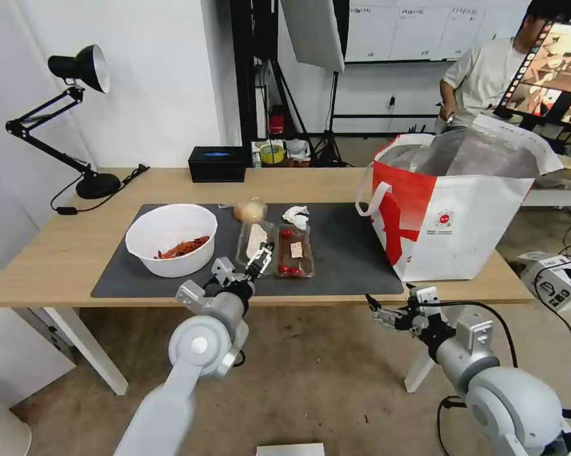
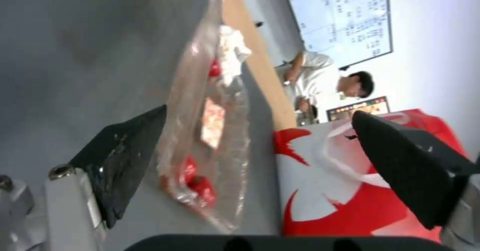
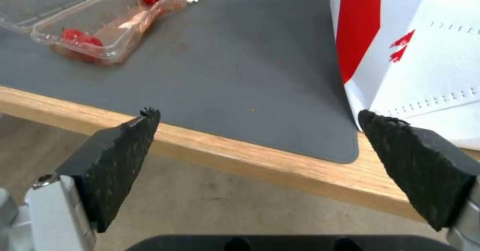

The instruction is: Pick up the trash from the table and place it into the takeout bag.

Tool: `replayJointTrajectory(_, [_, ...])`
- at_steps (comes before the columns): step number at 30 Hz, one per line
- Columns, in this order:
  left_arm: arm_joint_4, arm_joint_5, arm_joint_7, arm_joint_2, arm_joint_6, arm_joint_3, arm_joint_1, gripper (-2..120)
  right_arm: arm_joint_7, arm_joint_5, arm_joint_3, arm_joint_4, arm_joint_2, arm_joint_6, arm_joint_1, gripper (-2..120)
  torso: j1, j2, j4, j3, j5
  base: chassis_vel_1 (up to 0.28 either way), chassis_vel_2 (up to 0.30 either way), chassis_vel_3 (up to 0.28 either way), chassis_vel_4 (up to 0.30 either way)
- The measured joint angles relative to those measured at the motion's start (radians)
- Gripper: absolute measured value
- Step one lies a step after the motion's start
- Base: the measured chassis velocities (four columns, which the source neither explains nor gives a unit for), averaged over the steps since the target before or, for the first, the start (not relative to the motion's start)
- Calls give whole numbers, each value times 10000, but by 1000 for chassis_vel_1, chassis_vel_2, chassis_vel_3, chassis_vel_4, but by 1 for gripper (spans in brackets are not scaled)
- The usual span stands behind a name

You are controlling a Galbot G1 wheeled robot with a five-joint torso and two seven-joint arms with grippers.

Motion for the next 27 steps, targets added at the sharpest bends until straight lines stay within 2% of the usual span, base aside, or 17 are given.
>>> replayJointTrajectory(12, [-39,-176,89,204,-20,150,-728,100,-3,5,34,13,-15,8,-57,100,0,0,-1,0,1,0,0,0,0])
replayJointTrajectory(15, [142,-220,83,331,295,546,-1045,100,-3,6,133,74,-14,21,-188,100,0,0,0,0,1,0,0,0,0])
replayJointTrajectory(22, [609,-11,41,230,477,1394,-1649,100,2,7,391,221,29,58,-501,100,1,0,-2,0,1,0,0,0,0])
replayJointTrajectory(27, [826,217,41,325,612,1630,-1904,100,-2,24,572,307,49,98,-661,100,0,0,-2,0,1,0,0,0,0])
